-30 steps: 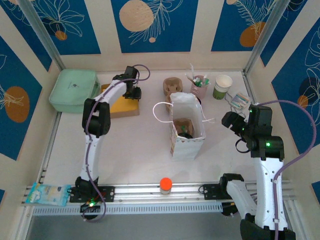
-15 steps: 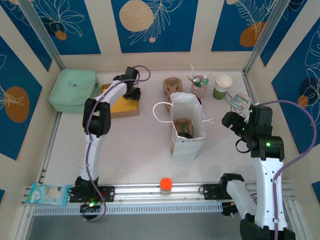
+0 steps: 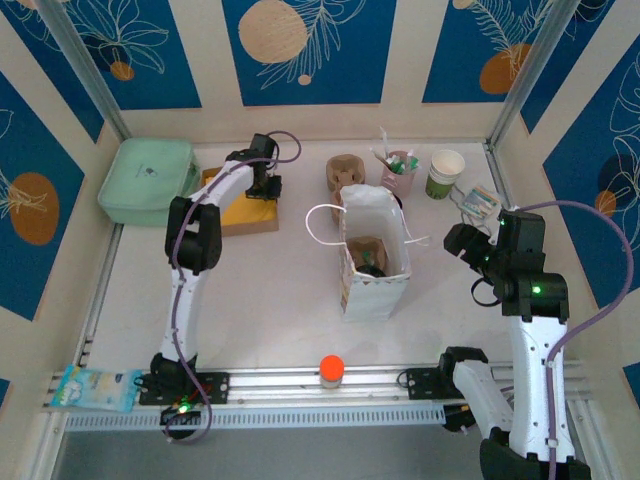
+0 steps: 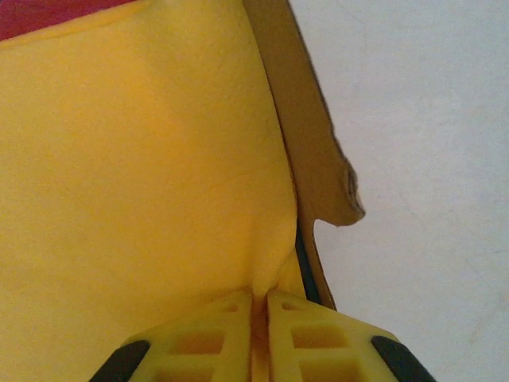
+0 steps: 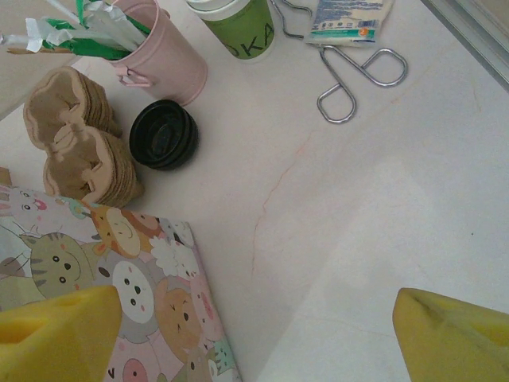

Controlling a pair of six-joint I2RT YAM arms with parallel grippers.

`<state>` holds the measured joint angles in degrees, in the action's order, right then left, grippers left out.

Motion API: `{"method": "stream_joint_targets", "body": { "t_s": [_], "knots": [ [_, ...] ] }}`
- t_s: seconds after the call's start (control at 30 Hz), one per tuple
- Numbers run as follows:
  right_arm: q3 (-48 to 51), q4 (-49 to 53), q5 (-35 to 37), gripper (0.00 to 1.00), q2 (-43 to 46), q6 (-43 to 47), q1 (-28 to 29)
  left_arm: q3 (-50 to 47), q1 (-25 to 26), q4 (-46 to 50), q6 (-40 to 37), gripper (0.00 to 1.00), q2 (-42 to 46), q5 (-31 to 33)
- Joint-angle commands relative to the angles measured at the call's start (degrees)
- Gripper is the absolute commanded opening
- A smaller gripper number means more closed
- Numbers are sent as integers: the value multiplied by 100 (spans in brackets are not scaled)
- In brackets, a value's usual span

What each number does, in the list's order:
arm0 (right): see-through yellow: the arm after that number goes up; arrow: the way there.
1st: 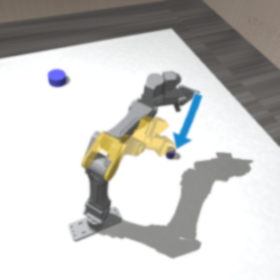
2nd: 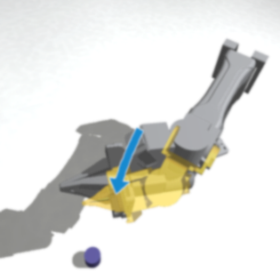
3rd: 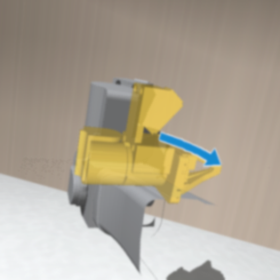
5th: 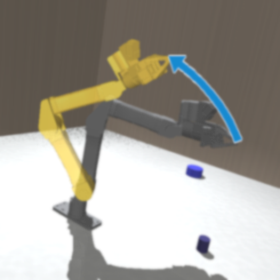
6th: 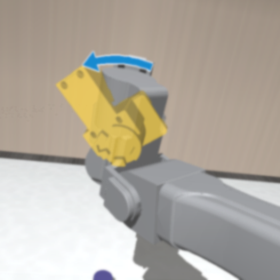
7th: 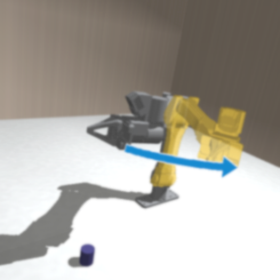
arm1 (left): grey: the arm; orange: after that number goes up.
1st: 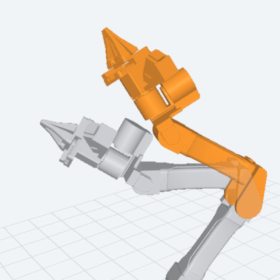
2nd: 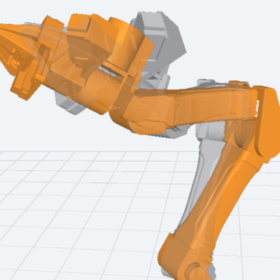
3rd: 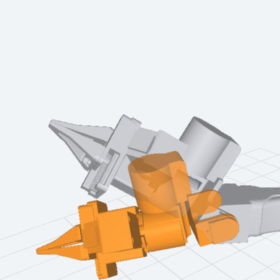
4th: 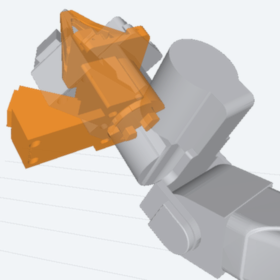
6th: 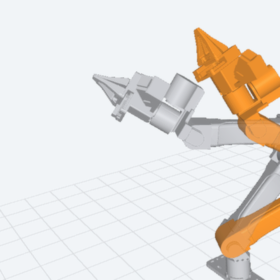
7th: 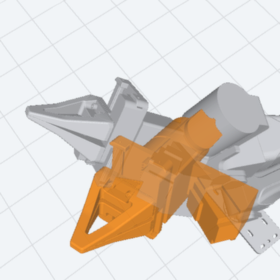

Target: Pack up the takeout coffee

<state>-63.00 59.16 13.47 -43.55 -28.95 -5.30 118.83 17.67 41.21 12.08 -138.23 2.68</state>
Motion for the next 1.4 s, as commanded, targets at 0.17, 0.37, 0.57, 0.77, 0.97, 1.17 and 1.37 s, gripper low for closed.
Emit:
{"method": "stream_joint_targets", "body": {
  "t_s": [0.17,0.37,0.57,0.77,0.97,1.17,1.37],
  "knots": [
    [-151,34,-135,89,92,-23,-32,109,-70,216,-170,4,261,92],
    [-141,43,-178,88,107,-32,-32,101,-74,228,-188,2,383,101],
    [-151,52,-232,88,119,-41,-32,71,-102,245,-199,2,471,101],
    [-151,52,-297,87,117,-64,-24,-71,-118,192,-223,2,668,110],
    [-168,35,-363,86,101,-76,-19,-345,-184,82,-253,0,942,37],
    [-212,35,-415,85,75,-93,0,-702,-324,-179,-217,0,1280,-496],
    [-248,26,-442,85,66,-111,46,-1086,-476,-672,-56,0,1616,-1620]
  ]
}}
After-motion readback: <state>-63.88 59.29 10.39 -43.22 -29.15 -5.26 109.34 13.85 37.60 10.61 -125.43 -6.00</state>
